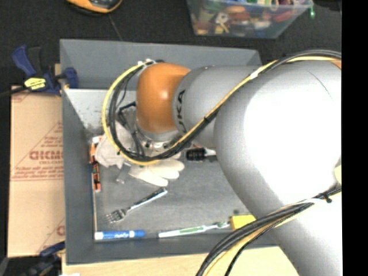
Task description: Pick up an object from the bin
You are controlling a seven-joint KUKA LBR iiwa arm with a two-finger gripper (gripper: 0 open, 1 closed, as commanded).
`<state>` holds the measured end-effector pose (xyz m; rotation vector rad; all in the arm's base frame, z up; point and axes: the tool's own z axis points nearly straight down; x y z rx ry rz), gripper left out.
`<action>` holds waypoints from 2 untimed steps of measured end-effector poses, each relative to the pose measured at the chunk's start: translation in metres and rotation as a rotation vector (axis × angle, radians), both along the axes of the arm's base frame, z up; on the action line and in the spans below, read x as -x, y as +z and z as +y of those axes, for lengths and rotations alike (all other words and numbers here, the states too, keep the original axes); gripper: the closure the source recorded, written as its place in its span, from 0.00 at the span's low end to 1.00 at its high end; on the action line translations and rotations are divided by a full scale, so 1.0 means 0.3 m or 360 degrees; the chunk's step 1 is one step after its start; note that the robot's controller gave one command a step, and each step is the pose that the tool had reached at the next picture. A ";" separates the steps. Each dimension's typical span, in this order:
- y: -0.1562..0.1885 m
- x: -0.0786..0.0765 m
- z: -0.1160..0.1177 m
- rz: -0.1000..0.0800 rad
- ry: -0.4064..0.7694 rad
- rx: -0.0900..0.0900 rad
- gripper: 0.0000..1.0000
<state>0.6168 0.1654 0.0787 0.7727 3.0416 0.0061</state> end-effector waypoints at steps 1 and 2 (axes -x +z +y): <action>-0.014 0.016 -0.015 -0.0021 0.0328 0.0005 0.00; 0.000 0.000 -0.006 -0.0012 0.0073 0.0001 1.00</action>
Offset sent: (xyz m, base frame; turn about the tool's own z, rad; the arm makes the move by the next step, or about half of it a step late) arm -0.0015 -0.0010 -0.0013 -0.0425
